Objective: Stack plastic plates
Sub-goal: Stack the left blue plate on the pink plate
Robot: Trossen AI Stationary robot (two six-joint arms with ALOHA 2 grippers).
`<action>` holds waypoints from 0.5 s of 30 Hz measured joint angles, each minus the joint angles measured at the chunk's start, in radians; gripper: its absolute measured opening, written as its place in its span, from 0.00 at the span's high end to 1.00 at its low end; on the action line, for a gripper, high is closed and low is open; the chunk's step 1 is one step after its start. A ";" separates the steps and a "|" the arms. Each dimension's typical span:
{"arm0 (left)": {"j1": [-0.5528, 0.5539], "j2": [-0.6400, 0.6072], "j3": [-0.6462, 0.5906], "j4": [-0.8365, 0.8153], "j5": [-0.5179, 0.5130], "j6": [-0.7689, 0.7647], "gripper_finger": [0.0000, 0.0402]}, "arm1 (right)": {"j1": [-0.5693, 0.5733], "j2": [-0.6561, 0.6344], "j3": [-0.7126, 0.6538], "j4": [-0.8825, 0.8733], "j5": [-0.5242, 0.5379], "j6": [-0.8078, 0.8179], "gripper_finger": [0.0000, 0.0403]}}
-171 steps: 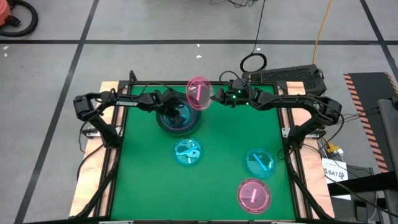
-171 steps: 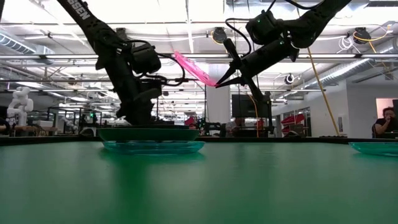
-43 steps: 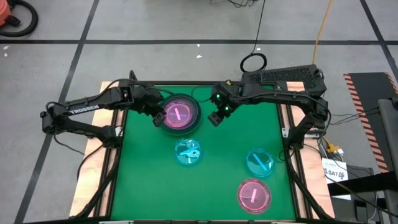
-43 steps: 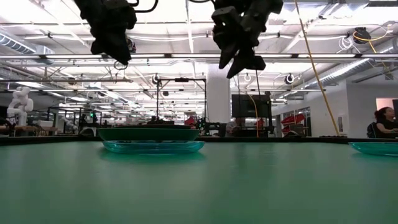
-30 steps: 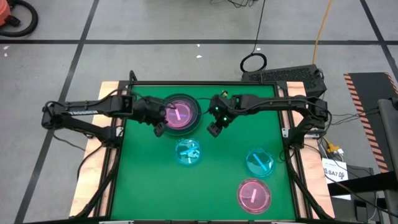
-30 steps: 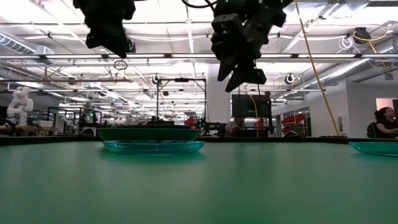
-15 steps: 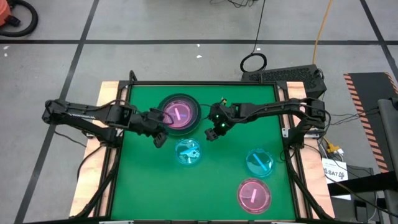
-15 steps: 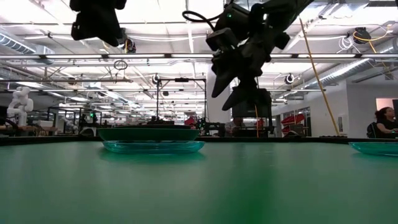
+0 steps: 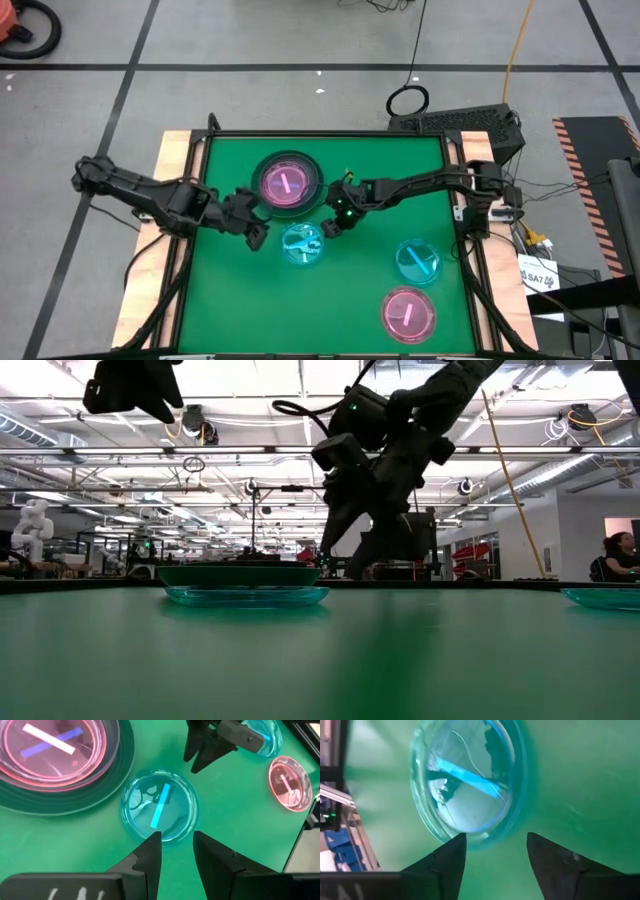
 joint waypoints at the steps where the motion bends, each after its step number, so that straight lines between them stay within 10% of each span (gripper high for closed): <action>1: -0.010 0.005 0.000 0.001 -0.008 -0.020 0.71 | 0.000 0.009 0.000 0.022 0.000 0.002 0.49; 15: -0.149 0.041 0.000 0.009 -0.096 -0.237 0.71 | 0.006 0.084 0.000 0.097 0.001 0.013 0.49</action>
